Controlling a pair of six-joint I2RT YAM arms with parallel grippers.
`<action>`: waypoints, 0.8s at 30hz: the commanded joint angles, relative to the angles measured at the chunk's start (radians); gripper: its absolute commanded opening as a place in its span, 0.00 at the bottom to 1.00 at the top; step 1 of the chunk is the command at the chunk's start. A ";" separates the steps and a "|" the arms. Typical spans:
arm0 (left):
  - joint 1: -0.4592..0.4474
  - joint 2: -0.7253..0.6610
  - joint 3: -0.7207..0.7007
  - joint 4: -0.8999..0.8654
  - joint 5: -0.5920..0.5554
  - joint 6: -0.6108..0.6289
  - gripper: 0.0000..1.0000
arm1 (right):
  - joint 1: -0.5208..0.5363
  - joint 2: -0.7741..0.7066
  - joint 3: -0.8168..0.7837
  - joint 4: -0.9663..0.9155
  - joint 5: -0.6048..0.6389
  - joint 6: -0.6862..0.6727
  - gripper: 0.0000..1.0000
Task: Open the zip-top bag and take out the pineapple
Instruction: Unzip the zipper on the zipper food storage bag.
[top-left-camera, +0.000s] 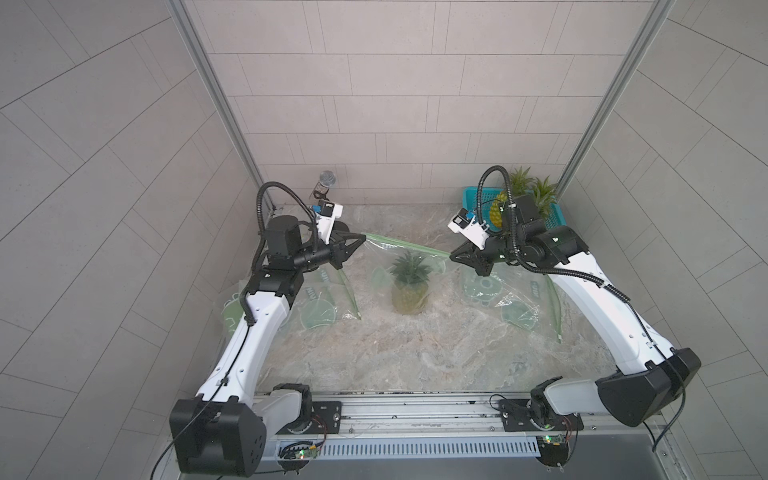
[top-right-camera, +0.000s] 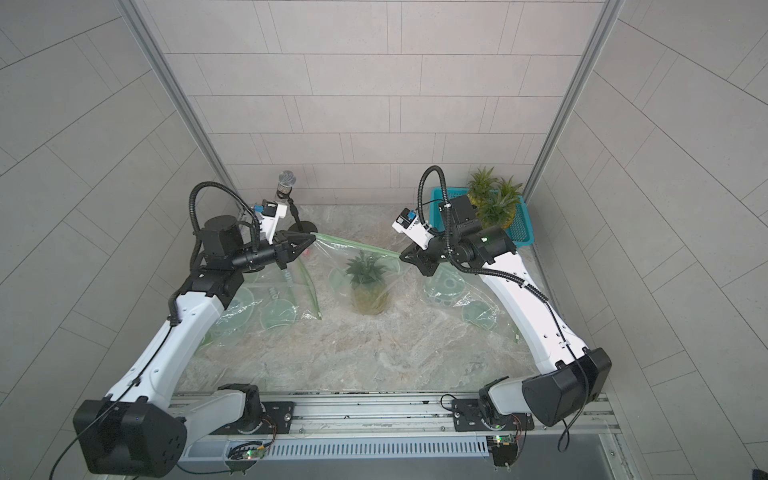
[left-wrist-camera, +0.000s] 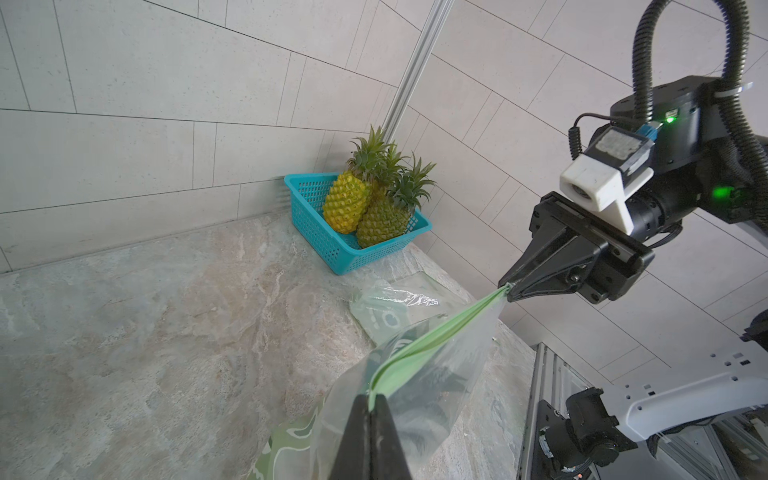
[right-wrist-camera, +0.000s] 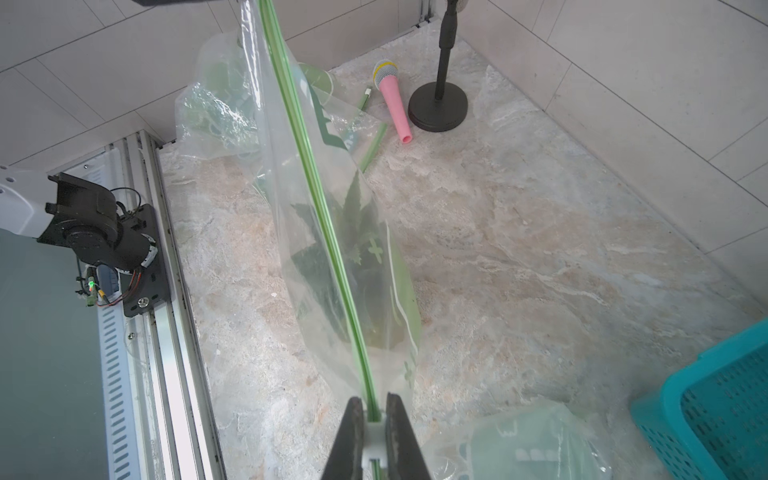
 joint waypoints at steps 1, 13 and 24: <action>0.055 -0.024 0.011 0.091 -0.099 -0.010 0.00 | -0.038 -0.048 -0.011 -0.101 0.114 -0.022 0.00; 0.056 -0.022 0.009 0.086 -0.114 -0.015 0.00 | -0.041 -0.056 -0.020 -0.103 0.131 -0.015 0.00; 0.054 -0.013 -0.006 0.117 -0.018 -0.018 0.00 | -0.034 -0.073 -0.056 -0.043 -0.028 0.003 0.00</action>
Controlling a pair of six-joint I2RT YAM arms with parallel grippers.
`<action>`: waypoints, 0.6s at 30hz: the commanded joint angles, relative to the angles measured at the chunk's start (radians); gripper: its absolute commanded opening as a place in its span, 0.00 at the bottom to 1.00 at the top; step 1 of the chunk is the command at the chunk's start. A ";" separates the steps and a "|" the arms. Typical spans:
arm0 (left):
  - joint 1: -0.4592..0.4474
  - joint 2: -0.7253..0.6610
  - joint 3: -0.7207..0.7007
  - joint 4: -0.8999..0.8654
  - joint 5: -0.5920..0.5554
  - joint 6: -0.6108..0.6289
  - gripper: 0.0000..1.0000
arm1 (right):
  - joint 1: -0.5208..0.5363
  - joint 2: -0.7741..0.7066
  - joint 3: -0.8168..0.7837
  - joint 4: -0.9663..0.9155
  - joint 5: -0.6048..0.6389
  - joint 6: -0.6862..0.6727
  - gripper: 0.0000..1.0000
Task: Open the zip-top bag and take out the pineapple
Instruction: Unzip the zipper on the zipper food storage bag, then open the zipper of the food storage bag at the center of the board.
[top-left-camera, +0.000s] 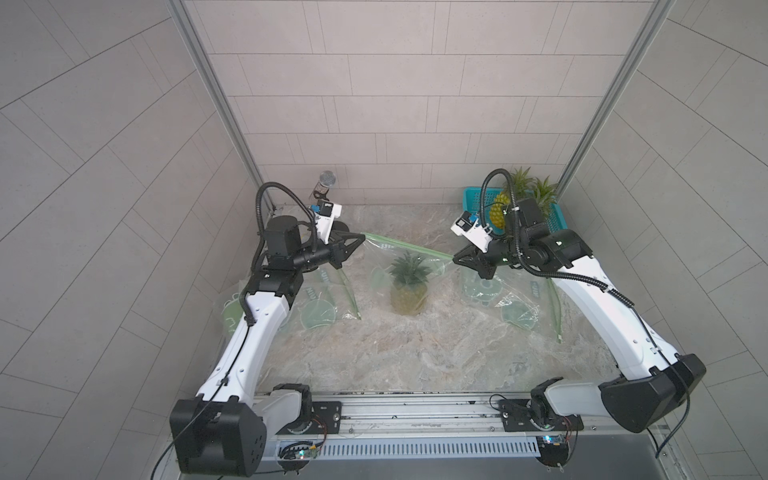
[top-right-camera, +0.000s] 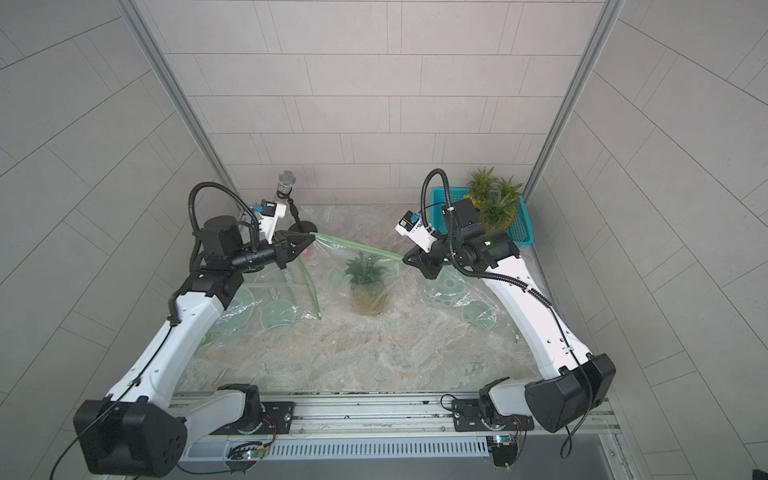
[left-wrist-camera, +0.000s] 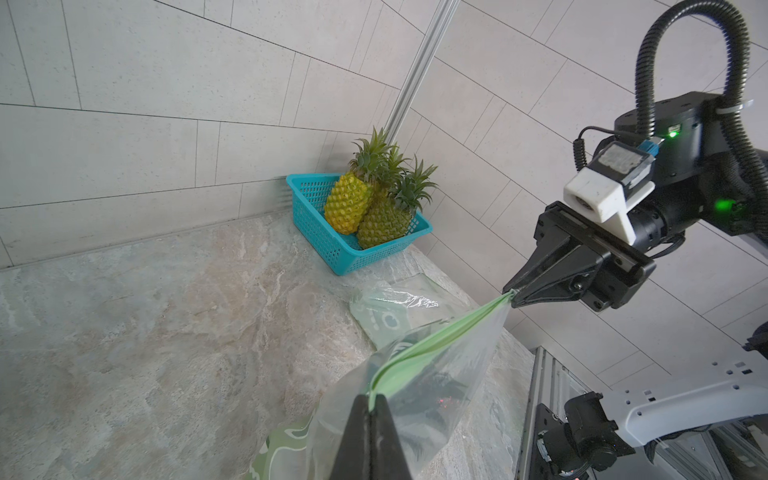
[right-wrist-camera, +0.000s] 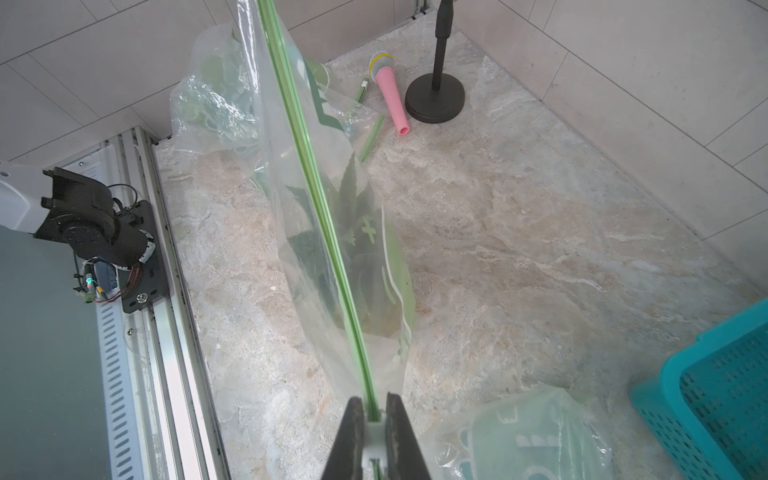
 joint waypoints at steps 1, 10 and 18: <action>0.043 -0.011 -0.002 0.109 -0.008 -0.010 0.00 | -0.023 -0.046 -0.019 -0.039 -0.021 0.007 0.00; -0.066 0.009 -0.027 0.114 0.043 -0.026 0.00 | -0.006 -0.038 -0.038 0.030 -0.075 0.038 0.00; -0.168 0.037 0.007 -0.010 0.039 0.051 0.00 | 0.009 -0.015 -0.033 0.056 -0.076 0.057 0.00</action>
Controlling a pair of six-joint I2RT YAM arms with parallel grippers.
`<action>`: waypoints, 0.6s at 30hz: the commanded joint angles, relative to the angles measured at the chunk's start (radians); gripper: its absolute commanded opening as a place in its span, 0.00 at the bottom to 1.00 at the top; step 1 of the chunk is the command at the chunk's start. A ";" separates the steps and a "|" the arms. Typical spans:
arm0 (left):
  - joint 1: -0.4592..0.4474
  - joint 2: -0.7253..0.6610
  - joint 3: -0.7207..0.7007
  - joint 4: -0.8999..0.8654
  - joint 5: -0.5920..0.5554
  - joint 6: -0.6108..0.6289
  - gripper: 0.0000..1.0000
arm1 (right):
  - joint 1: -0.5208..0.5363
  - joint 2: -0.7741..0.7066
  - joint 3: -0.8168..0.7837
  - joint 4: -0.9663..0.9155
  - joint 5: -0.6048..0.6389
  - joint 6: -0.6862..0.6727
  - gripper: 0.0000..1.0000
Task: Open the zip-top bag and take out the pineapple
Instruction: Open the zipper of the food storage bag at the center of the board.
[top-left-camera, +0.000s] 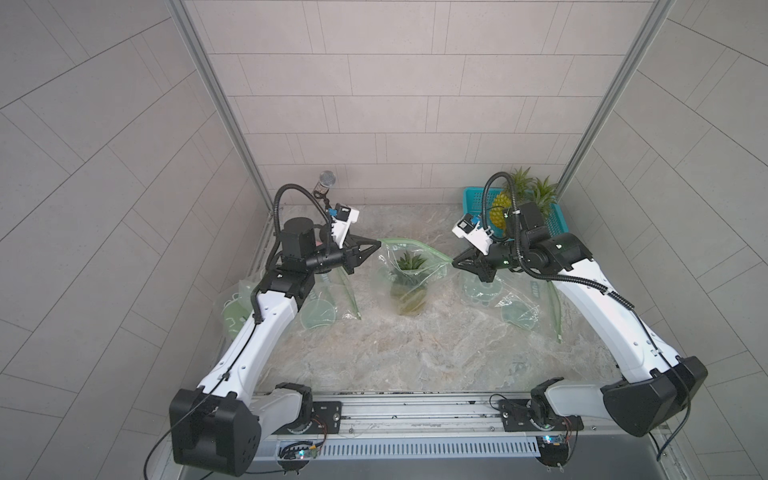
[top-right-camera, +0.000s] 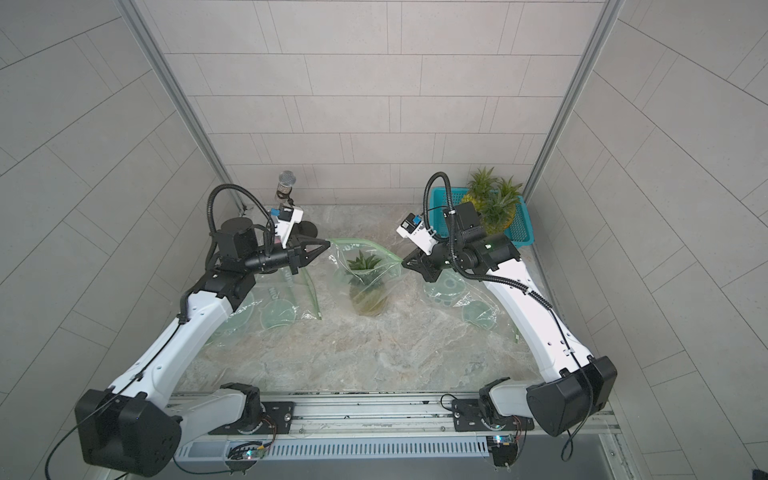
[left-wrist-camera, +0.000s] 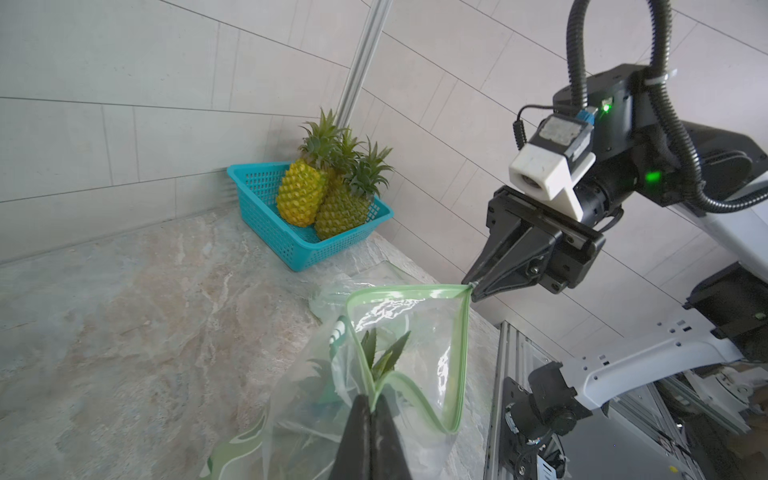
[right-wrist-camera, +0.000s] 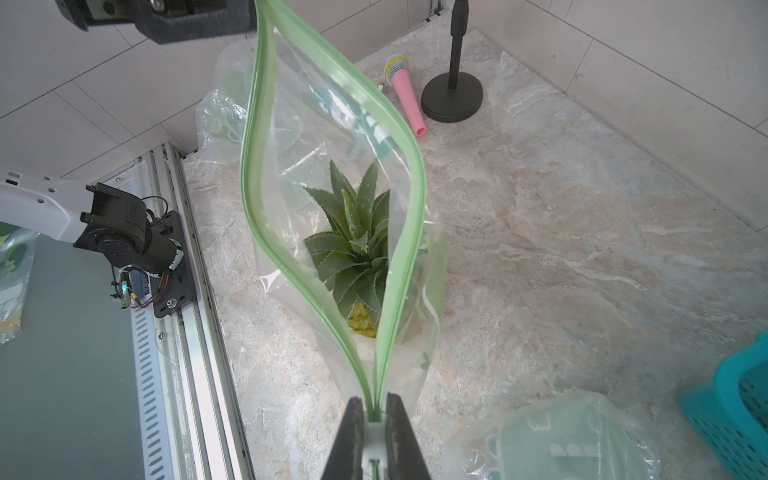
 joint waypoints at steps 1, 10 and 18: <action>-0.029 0.015 0.027 -0.063 0.011 0.060 0.00 | 0.012 0.002 0.007 0.032 -0.021 0.011 0.00; -0.043 0.017 0.035 -0.105 -0.006 0.089 0.00 | 0.035 0.017 0.061 0.062 0.027 0.029 0.20; -0.042 0.011 0.039 -0.137 -0.024 0.112 0.00 | 0.108 0.067 0.160 0.075 0.078 0.028 0.38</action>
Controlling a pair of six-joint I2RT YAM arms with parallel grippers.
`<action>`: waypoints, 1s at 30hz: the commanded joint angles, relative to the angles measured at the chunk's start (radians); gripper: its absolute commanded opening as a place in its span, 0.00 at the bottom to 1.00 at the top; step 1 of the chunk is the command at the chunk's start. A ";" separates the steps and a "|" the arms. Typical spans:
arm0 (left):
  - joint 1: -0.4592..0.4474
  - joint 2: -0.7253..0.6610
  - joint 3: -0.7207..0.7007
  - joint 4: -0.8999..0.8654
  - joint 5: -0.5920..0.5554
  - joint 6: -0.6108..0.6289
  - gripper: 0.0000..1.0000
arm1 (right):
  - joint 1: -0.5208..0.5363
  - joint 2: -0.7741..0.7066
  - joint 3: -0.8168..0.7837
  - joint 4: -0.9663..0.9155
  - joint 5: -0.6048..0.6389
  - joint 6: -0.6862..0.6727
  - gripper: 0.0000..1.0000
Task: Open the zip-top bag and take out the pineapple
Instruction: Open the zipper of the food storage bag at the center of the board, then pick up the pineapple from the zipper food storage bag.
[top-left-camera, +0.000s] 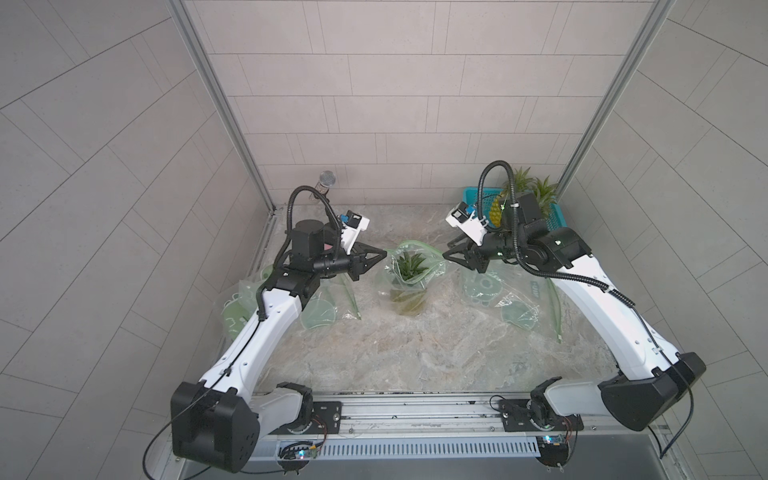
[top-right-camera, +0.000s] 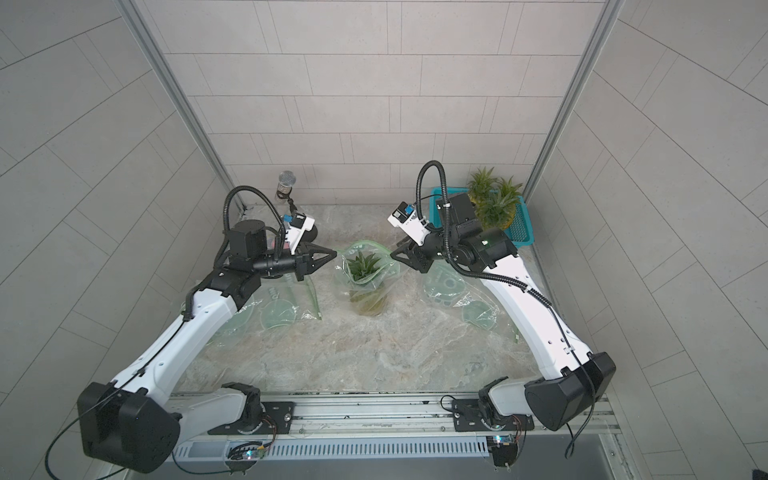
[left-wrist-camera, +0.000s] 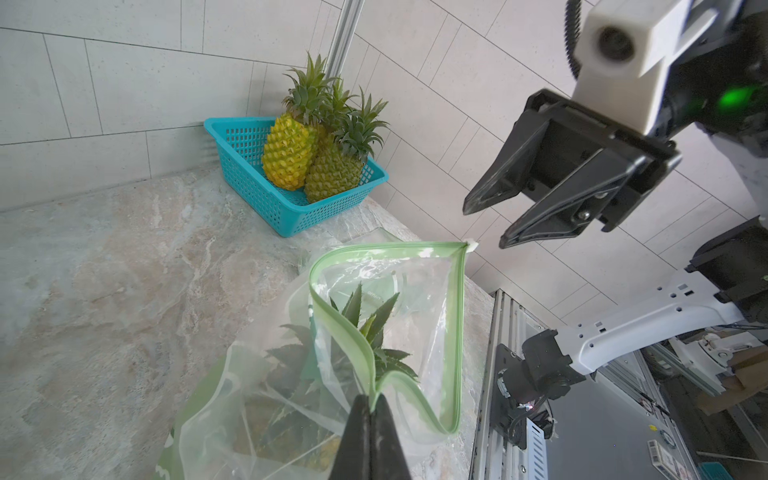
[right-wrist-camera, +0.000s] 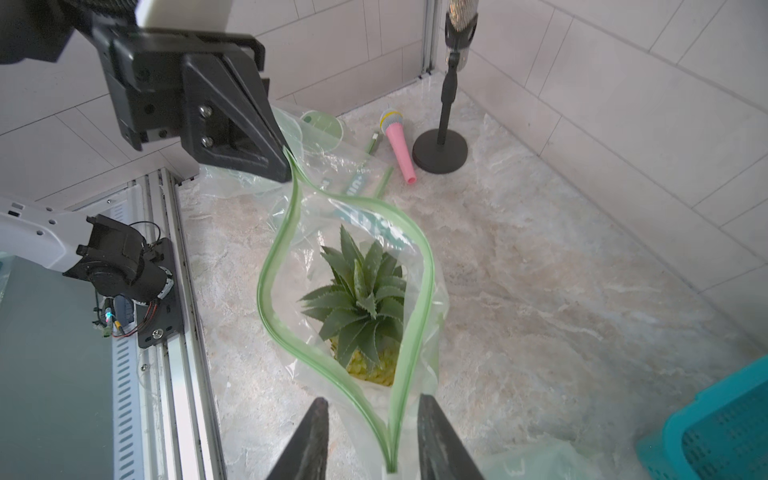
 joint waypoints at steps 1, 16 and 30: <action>-0.003 -0.007 0.029 -0.021 -0.008 0.037 0.00 | 0.041 0.036 0.042 0.015 0.020 -0.008 0.38; -0.003 -0.012 0.032 -0.048 -0.026 0.055 0.00 | 0.180 0.236 0.130 -0.008 0.082 0.006 0.33; -0.004 -0.013 0.034 -0.060 -0.026 0.066 0.00 | 0.216 0.290 0.126 0.013 0.251 0.032 0.45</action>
